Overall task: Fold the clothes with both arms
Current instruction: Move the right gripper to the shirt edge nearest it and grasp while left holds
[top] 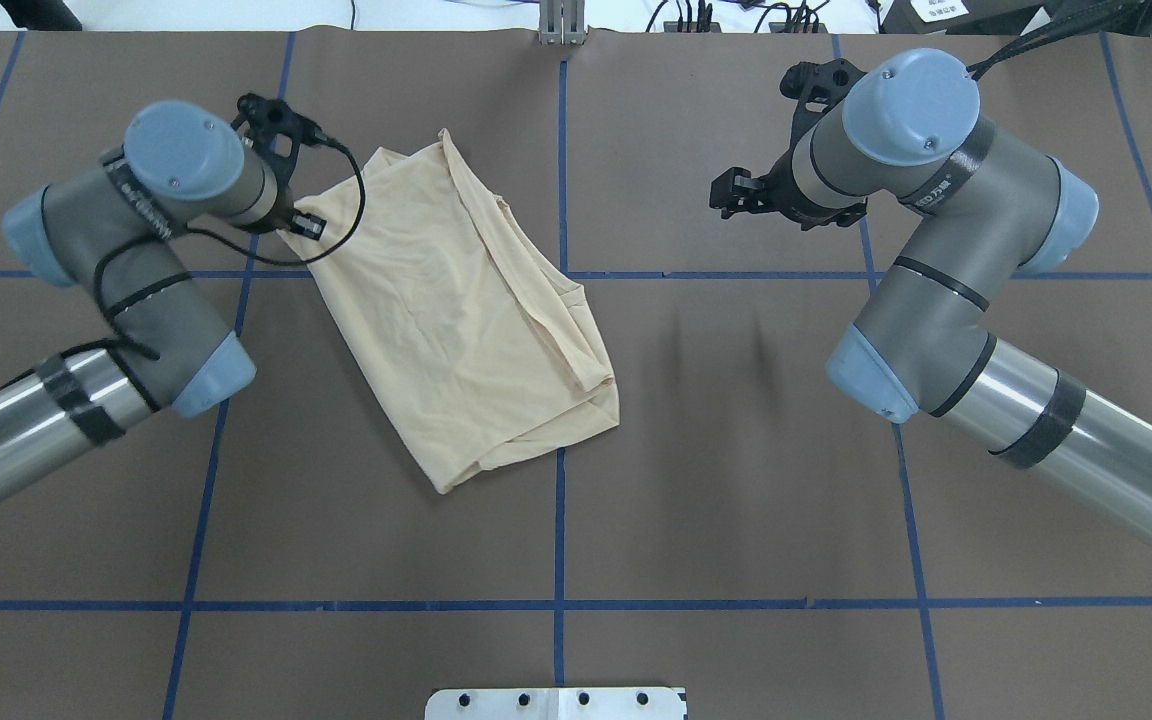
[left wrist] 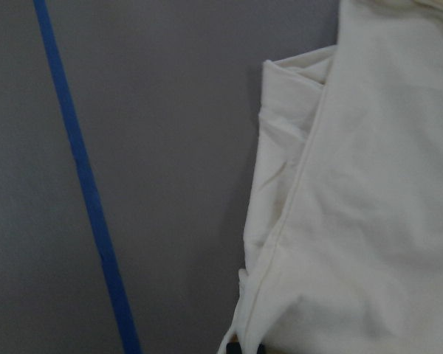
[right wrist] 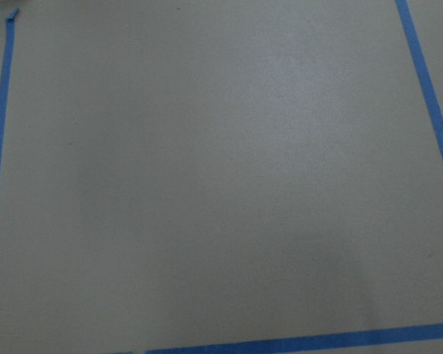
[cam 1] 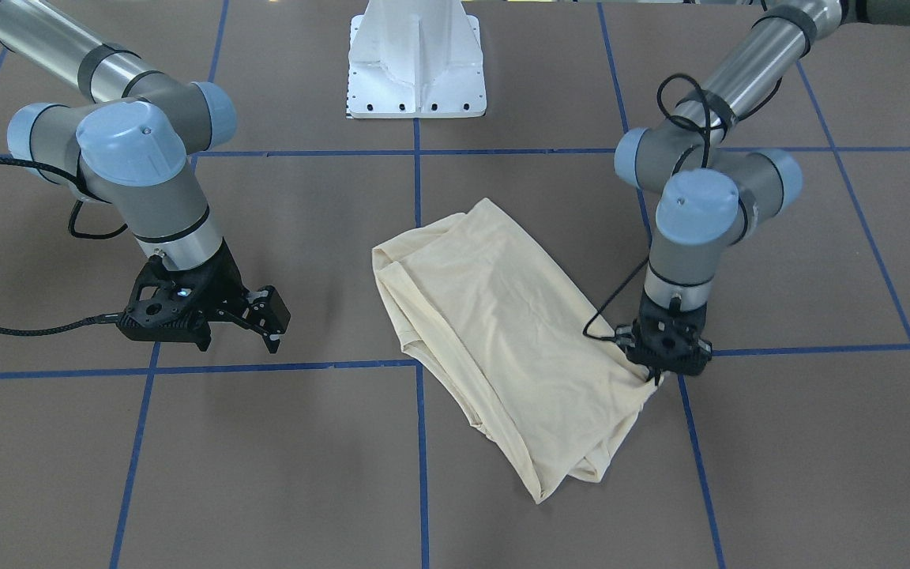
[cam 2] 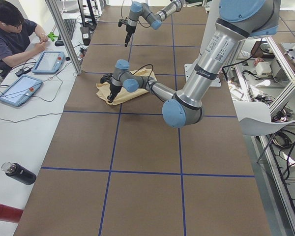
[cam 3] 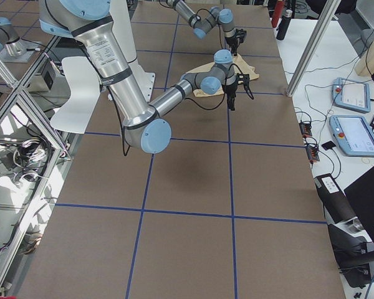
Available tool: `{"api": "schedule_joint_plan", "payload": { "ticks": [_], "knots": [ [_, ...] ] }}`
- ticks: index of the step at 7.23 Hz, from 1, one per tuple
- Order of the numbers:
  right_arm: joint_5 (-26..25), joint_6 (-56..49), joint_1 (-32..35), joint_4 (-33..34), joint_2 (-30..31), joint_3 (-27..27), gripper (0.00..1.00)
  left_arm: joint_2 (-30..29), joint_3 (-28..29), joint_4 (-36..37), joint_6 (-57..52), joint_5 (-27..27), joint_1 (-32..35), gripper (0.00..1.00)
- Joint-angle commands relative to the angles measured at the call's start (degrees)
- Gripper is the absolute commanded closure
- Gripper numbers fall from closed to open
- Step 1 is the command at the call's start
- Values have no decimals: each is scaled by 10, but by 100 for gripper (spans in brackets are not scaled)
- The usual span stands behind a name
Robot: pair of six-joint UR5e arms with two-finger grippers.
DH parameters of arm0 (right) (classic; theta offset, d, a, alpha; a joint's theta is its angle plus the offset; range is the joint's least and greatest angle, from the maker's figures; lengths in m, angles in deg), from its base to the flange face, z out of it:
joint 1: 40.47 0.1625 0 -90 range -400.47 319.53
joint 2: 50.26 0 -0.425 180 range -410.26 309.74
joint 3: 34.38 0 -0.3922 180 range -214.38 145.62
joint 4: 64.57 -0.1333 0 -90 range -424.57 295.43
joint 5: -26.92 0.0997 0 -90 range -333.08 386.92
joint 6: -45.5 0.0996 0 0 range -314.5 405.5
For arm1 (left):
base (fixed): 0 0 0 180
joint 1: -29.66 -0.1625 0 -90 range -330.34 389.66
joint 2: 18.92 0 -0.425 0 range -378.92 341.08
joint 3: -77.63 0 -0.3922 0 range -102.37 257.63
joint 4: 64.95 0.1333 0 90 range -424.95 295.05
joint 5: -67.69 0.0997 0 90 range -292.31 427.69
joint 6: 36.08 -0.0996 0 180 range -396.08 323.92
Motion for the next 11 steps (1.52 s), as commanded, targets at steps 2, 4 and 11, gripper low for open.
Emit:
{"api": "schedule_joint_plan", "payload": {
  "ticks": [2,4,11],
  "knots": [
    [0,1,-1,0,-3,-1,1,-100,151,-61,-34,47,34,82],
    [-3,15,-9,9,-25,-9,1,-63,111,-114,-78,9,55,0],
    [-108,175,-126,6,-272,-266,35,36,-21,-115,-67,-104,61,0]
  ]
}}
